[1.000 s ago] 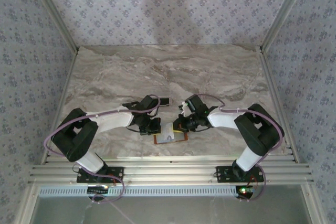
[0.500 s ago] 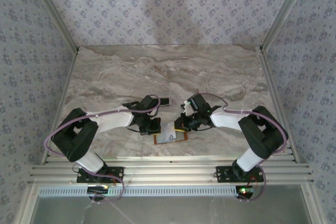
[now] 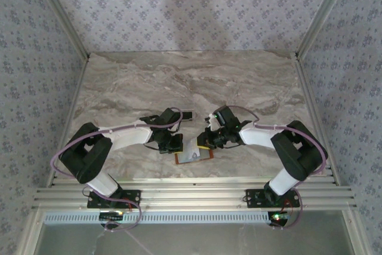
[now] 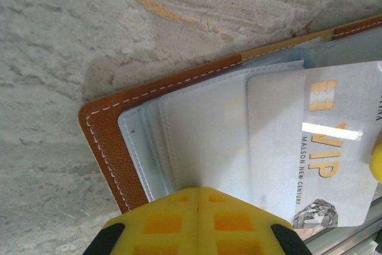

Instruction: Take the credit cards out of the card holder

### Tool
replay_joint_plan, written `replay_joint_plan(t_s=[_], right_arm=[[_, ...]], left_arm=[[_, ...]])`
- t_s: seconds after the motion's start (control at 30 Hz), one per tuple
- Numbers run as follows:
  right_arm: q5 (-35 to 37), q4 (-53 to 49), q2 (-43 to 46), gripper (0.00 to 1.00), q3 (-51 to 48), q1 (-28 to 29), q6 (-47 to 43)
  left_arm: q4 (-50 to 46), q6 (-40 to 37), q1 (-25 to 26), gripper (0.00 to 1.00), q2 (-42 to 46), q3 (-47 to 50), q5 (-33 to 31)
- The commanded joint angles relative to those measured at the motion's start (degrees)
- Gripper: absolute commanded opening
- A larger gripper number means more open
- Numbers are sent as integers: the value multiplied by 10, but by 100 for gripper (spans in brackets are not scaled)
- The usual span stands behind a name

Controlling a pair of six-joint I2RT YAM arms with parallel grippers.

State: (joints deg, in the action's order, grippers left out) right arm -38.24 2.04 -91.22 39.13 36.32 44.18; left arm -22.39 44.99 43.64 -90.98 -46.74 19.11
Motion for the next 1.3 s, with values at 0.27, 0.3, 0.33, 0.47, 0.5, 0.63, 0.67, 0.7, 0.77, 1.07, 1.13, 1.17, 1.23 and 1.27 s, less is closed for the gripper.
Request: replay_joint_plan(t_s=[0.27,0.3,0.33,0.47,0.5,0.63,0.67,0.7,0.77,1.07,1.13,1.17,1.23,1.27], right_arm=[[0,-7,-3,7,-3,5,-2],[8,-17,3,6,-2,5,-6],[16,-30,8,6,0,5,-11],[44,-85,25,5,12,4,-36],[50,-96,29,5,15,4,-41],[85,-156,39,4,34,5,-64],[91,-167,42,4,38,7,-68],[93,-172,45,4,41,6,-71],[100,-184,50,4,45,7,-76],[115,-226,72,3,66,10,-77],[116,-232,80,3,70,10,-76],[117,-234,84,3,72,10,-95],[119,-239,91,3,77,10,-97],[120,-242,96,2,81,10,-101]], left_arm=[[-47,-10,4,0,-34,22,-52],[-47,-10,5,0,-33,22,-52],[-46,-9,4,0,-32,23,-53],[-46,-7,4,0,-28,25,-54],[-46,-7,5,0,-28,25,-54],[-45,-8,5,0,-24,25,-56],[-45,-8,4,0,-24,24,-55],[-45,-8,4,0,-24,24,-55],[-46,-9,5,0,-24,22,-54],[-59,-13,4,0,-15,1,-61],[-62,-14,5,1,-14,-5,-61],[-64,-15,5,2,-14,-9,-61],[-67,-16,4,3,-12,-13,-63],[-68,-16,4,4,-8,-17,-62]])
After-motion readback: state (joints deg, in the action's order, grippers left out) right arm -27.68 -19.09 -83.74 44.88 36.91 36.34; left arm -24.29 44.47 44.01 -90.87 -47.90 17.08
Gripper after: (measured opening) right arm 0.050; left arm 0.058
